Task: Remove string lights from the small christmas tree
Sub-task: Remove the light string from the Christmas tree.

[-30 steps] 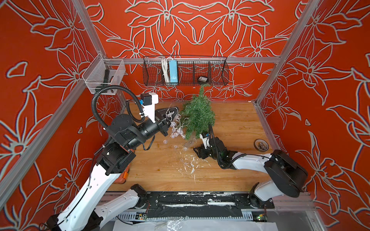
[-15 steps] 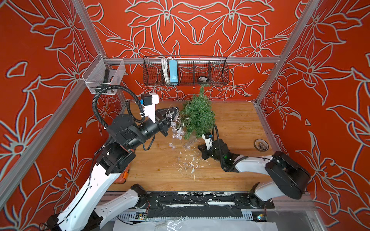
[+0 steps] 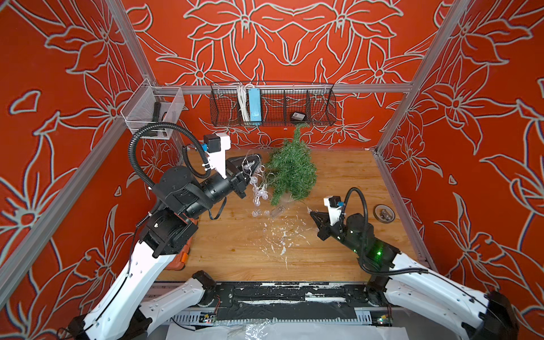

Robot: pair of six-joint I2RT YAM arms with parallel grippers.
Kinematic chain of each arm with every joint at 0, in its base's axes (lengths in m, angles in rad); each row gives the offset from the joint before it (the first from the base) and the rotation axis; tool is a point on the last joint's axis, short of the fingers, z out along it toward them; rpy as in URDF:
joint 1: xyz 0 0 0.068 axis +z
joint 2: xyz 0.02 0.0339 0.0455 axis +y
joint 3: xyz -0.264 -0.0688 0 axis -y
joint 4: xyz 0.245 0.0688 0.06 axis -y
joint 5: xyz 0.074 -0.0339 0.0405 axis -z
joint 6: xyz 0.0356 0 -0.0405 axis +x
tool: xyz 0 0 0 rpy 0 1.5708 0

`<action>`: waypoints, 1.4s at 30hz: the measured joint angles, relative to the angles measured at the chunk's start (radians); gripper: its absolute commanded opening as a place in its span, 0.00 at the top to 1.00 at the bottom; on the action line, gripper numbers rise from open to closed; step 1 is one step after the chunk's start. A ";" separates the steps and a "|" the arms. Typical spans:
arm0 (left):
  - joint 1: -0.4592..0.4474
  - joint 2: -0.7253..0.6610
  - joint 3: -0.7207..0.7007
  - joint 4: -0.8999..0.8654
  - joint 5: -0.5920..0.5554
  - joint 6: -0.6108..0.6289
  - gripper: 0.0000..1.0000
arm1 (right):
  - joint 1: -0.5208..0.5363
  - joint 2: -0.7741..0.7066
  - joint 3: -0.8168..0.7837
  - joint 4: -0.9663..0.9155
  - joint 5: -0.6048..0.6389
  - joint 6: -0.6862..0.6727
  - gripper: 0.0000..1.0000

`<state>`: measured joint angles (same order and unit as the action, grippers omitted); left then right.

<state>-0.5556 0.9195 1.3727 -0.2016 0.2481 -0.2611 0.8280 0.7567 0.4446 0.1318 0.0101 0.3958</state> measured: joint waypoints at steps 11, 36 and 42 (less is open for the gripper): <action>0.000 0.005 0.034 -0.001 -0.012 0.011 1.00 | 0.000 0.006 0.213 -0.184 0.087 -0.033 1.00; 0.000 -0.002 0.005 -0.022 -0.056 0.040 1.00 | -0.039 0.333 0.514 -0.113 0.008 -0.121 1.00; 0.000 -0.002 0.000 -0.022 -0.059 0.041 1.00 | -0.038 0.077 0.328 -0.217 0.101 -0.095 1.00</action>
<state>-0.5556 0.9176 1.3724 -0.2237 0.1890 -0.2199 0.7902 0.8337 0.7731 -0.0849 0.1116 0.3004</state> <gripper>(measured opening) 0.049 0.049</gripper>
